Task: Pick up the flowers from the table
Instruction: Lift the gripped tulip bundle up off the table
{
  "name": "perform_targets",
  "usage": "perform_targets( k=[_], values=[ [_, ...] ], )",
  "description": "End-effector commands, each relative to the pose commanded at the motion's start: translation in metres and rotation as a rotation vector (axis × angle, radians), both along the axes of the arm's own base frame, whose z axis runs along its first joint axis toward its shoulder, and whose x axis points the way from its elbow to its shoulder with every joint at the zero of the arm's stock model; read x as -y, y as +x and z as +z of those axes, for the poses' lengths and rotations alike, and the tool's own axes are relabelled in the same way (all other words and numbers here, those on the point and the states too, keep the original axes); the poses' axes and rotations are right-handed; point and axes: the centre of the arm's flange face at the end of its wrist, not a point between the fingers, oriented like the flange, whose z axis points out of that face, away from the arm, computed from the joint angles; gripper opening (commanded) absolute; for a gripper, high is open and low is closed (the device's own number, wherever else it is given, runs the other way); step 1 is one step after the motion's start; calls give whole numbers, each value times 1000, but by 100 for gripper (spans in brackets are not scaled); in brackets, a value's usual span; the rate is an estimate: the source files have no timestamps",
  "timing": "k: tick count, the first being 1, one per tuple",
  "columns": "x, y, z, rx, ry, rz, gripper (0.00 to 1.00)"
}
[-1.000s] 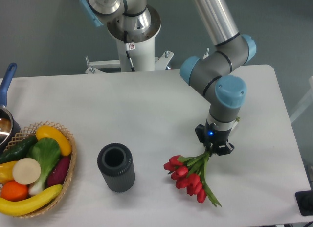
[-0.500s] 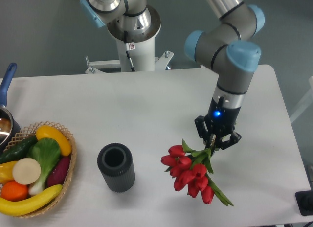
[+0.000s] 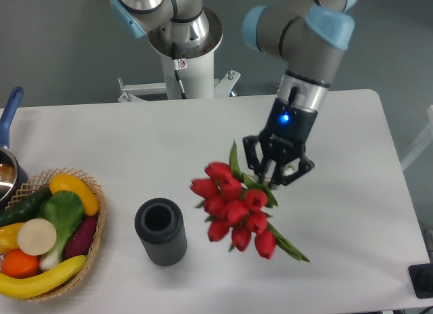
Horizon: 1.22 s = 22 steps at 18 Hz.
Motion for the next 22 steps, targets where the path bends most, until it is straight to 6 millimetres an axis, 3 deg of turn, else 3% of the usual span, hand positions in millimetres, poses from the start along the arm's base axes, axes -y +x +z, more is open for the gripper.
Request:
perform_targets(
  k=[12, 22],
  values=[
    [1, -2, 11, 100, 100, -2, 17],
    [23, -20, 18, 116, 163, 15, 17]
  ],
)
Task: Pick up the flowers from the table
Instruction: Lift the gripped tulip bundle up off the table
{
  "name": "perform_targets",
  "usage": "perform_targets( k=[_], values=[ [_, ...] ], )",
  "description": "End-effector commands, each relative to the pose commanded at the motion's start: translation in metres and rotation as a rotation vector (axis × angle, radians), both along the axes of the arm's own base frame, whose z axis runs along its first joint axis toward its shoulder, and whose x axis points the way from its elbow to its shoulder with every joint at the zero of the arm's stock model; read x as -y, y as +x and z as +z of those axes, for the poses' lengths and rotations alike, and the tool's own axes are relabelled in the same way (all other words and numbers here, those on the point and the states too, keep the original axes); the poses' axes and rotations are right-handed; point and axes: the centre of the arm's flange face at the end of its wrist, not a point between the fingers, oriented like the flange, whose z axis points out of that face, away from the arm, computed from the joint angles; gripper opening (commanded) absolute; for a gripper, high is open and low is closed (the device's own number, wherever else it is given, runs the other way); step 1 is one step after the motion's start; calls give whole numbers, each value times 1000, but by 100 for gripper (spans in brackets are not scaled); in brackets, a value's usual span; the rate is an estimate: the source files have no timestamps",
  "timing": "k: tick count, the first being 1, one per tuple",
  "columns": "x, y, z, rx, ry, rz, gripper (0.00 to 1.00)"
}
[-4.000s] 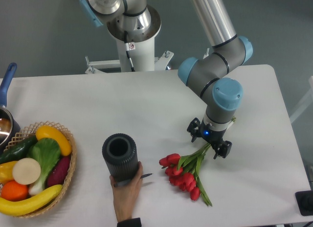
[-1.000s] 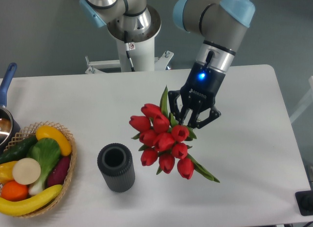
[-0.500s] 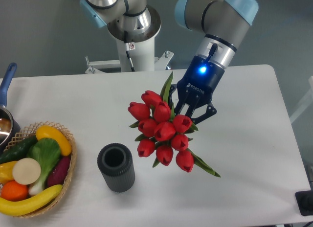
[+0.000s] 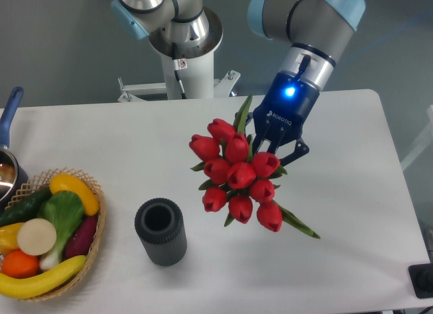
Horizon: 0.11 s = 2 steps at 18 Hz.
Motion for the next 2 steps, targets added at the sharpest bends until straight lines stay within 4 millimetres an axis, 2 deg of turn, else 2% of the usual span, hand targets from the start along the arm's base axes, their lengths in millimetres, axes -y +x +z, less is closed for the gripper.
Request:
perform_targets(
  k=[2],
  values=[
    [0, 0, 0, 2, 2, -1, 17]
  ],
)
